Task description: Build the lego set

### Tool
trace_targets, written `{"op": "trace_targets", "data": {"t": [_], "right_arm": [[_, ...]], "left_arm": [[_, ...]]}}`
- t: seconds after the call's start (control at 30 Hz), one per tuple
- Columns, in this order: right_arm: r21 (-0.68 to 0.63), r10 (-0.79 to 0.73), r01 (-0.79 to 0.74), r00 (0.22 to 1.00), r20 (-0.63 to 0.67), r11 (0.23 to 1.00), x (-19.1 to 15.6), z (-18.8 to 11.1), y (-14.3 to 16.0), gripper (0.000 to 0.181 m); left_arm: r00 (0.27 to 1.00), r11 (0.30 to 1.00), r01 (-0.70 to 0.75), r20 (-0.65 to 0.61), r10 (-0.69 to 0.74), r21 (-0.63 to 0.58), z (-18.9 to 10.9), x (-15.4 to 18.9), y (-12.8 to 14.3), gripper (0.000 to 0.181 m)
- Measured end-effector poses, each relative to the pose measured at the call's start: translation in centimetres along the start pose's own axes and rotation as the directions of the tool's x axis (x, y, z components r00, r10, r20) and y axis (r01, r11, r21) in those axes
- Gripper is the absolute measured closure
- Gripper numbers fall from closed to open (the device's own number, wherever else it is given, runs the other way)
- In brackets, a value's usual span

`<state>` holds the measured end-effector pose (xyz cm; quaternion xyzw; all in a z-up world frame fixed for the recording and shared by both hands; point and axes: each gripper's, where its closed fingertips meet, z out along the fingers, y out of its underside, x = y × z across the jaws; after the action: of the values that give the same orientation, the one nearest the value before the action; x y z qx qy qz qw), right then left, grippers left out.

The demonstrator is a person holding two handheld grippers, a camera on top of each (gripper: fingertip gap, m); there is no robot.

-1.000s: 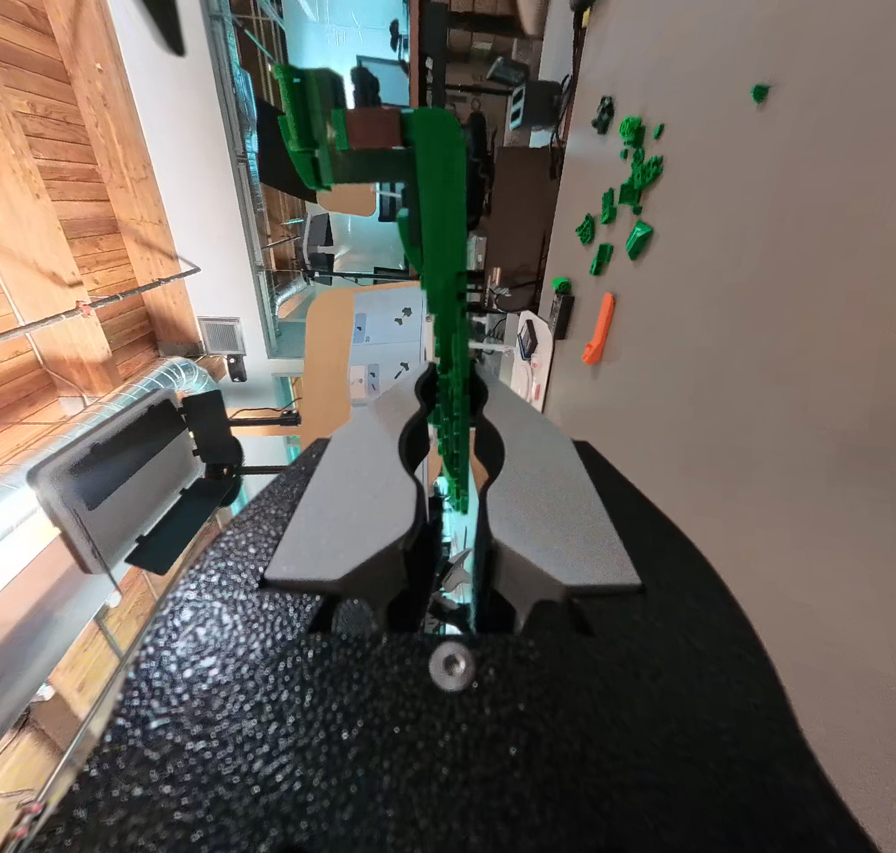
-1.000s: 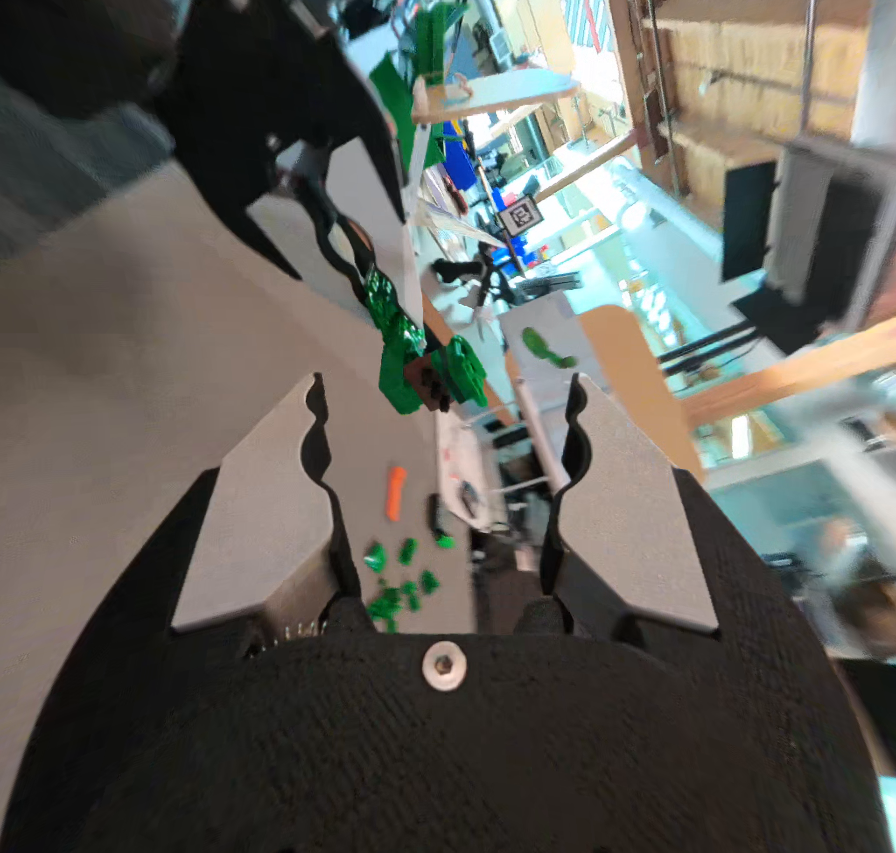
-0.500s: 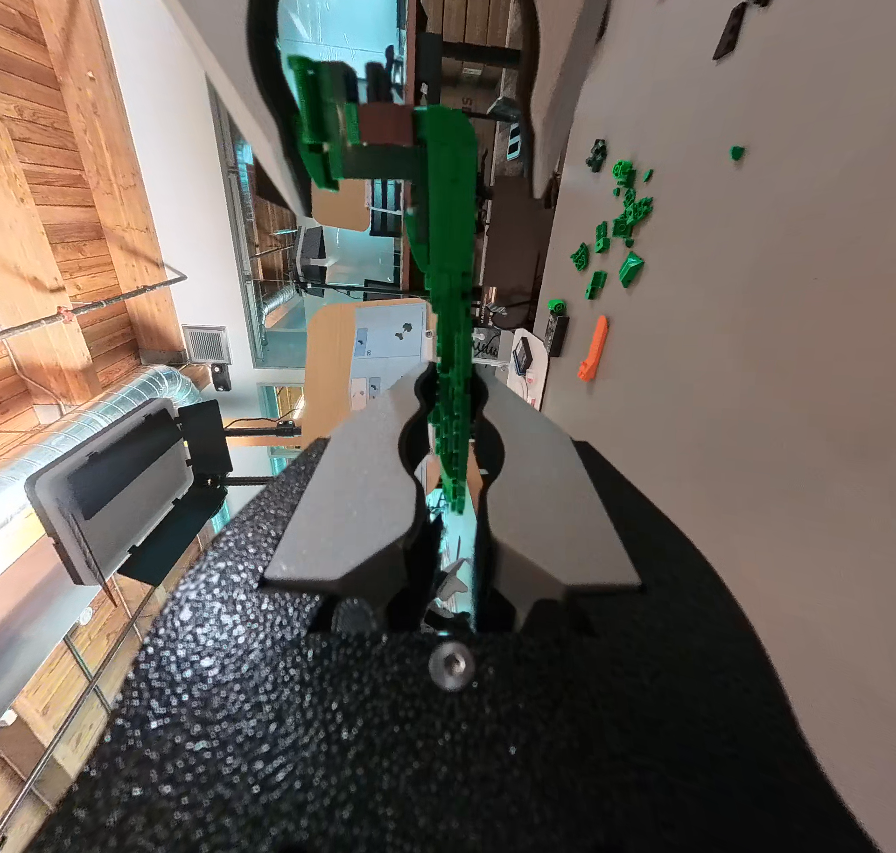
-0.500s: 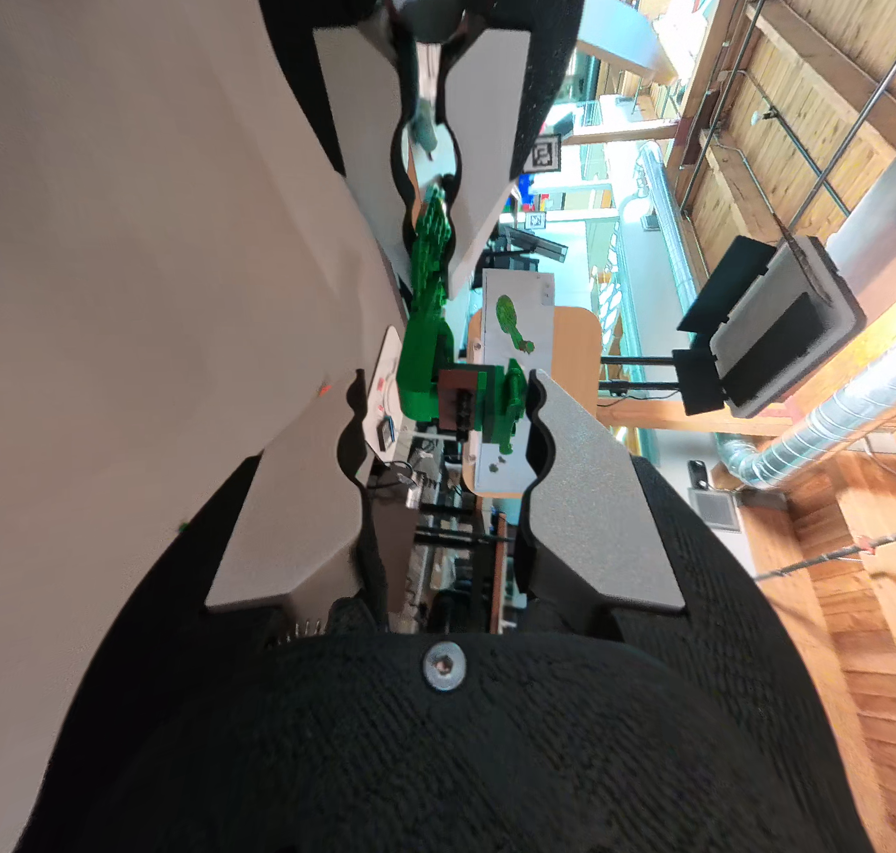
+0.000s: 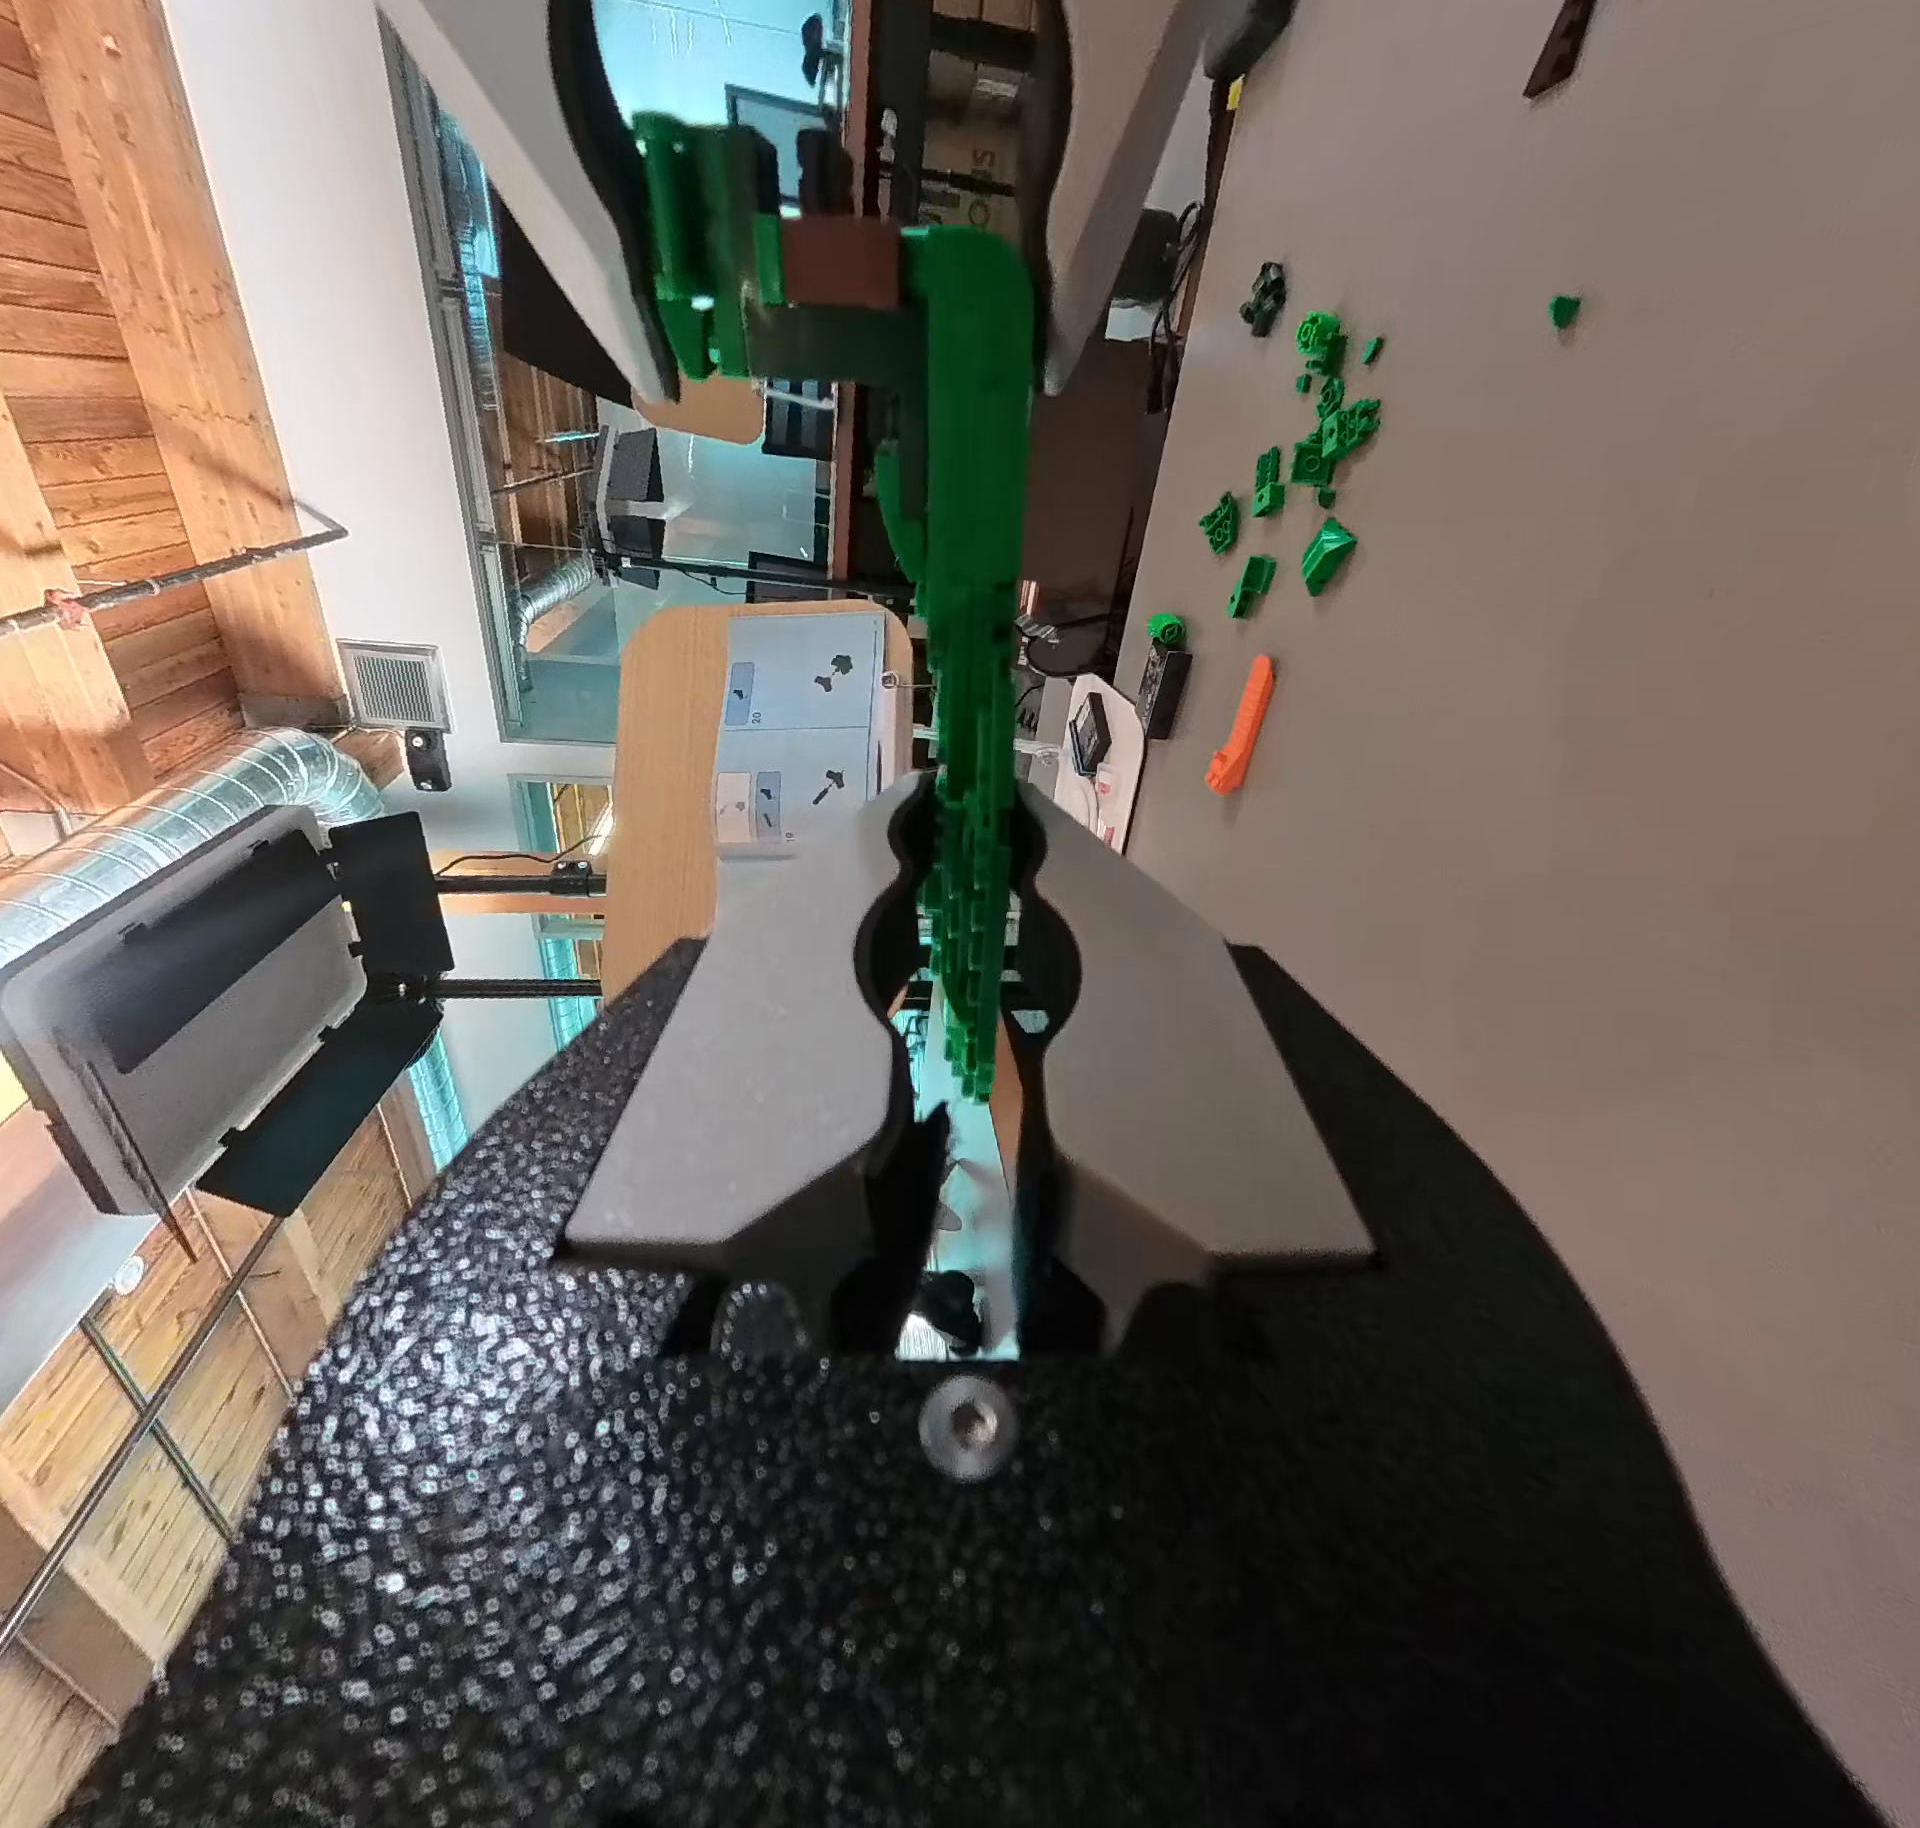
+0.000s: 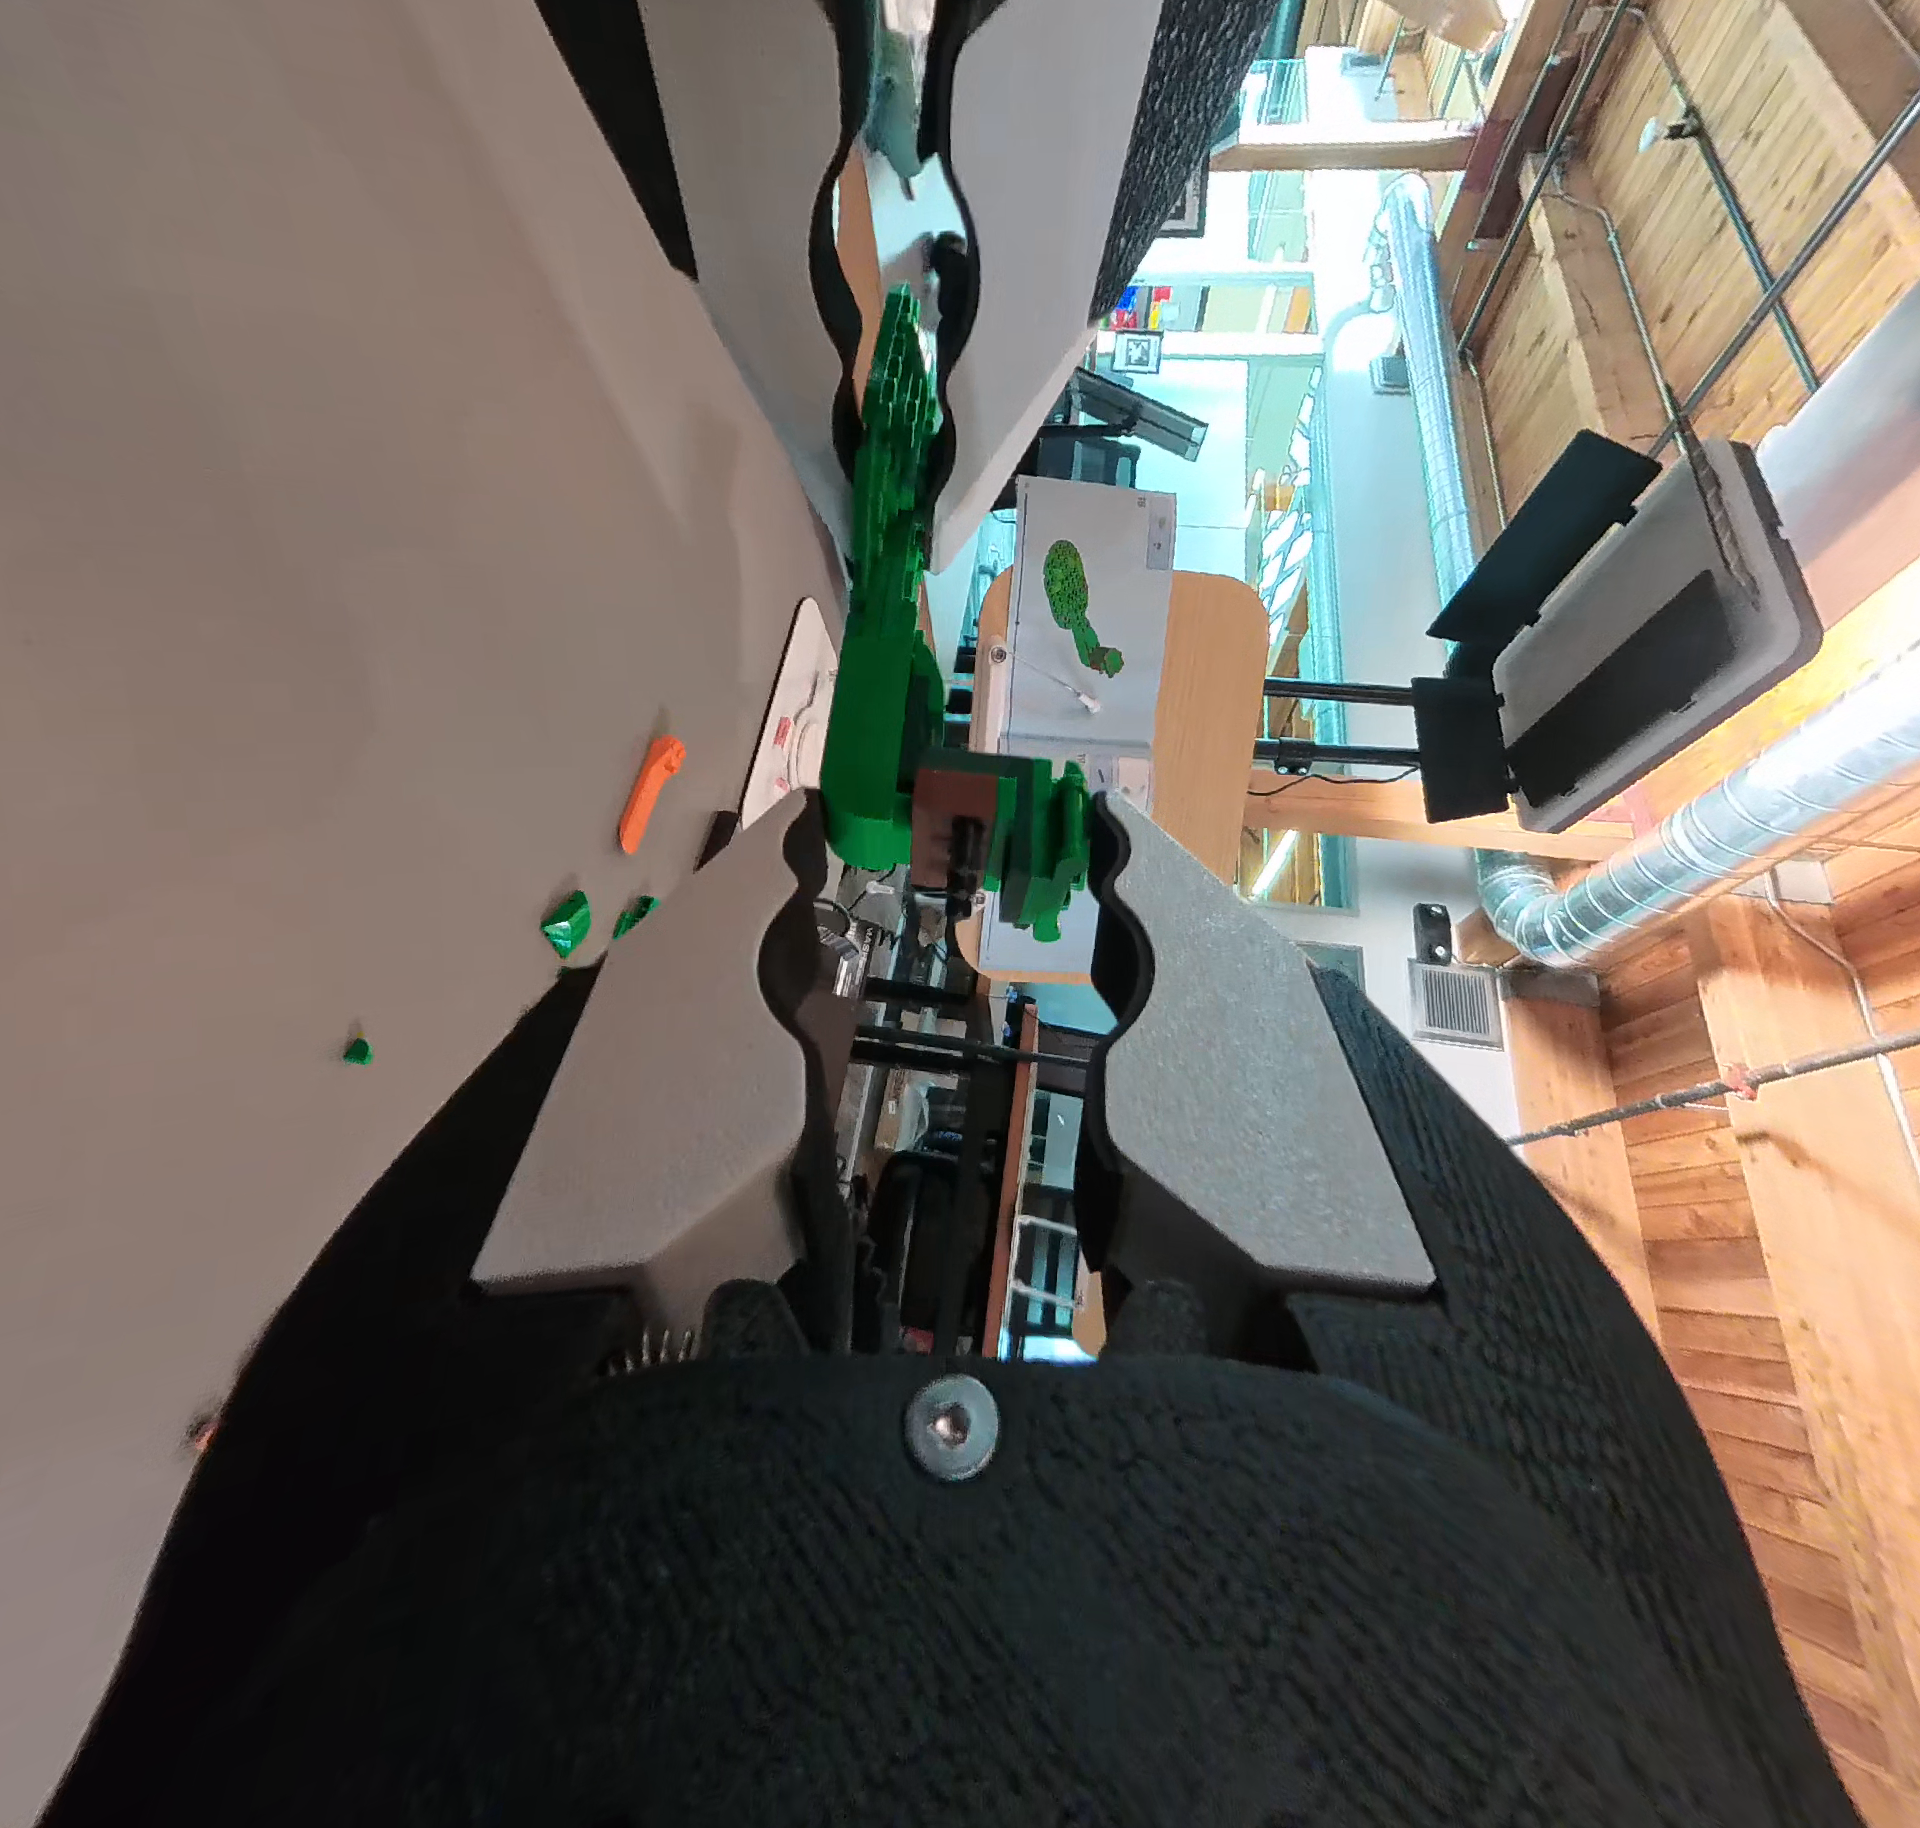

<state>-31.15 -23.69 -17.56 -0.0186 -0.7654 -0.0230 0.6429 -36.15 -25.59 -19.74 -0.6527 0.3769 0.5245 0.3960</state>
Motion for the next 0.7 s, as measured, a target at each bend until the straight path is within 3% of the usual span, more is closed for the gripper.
{"op": "trace_targets", "data": {"t": [0.43,0.63,0.7], "right_arm": [[0.026,-0.056,0.054,0.995,0.081,0.998,-0.3,-0.3,-0.3,0.133],[0.032,-0.026,0.025,0.999,0.025,0.999,0.4,-0.5,-0.3,0.133],[0.054,-0.006,0.006,1.0,-0.002,0.999,0.6,-0.6,-0.6,0.133]], "left_arm": [[0.999,0.999,-0.033,-0.013,0.034,0.009,-0.2,0.6,-0.3,0.172],[0.999,0.999,0.031,0.041,-0.032,0.034,-0.2,-0.5,-0.5,0.171],[0.996,0.991,0.067,0.056,-0.074,0.113,-0.7,-1.0,-1.8,0.168]]}}
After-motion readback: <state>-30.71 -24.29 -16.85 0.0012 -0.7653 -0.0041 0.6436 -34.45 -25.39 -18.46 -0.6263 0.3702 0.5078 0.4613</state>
